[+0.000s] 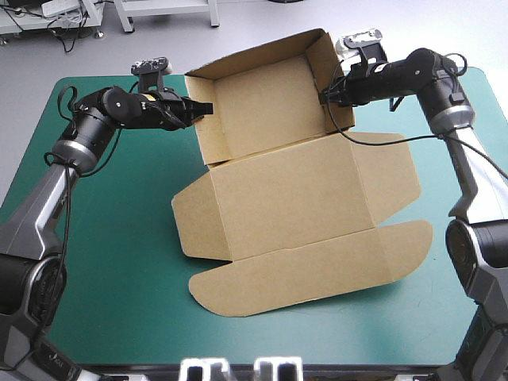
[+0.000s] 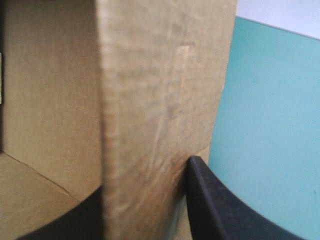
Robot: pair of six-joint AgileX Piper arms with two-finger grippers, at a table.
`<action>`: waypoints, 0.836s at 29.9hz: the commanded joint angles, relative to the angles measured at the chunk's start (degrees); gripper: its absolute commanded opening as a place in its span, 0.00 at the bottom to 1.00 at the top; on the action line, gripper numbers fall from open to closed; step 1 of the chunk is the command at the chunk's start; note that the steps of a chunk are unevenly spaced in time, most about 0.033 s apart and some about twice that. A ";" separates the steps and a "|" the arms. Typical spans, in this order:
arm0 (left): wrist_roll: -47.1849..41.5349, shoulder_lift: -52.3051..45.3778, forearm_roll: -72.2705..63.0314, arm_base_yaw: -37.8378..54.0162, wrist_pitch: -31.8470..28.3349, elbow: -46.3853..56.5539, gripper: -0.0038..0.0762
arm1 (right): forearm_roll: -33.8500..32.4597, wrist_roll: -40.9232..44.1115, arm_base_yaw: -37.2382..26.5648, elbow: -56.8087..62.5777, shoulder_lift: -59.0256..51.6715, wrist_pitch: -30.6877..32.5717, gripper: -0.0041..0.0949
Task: Fold the box
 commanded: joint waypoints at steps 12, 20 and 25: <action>0.13 7.91 7.52 -6.03 18.54 -13.16 0.04 | -9.82 11.11 1.62 -0.75 1.76 16.27 0.02; -3.83 16.62 16.19 -9.16 30.77 -25.82 0.04 | -14.42 15.15 1.73 0.76 4.37 16.27 0.02; -4.46 19.34 16.13 -9.74 30.77 -28.01 0.04 | -17.68 16.21 1.73 1.50 4.47 16.27 0.02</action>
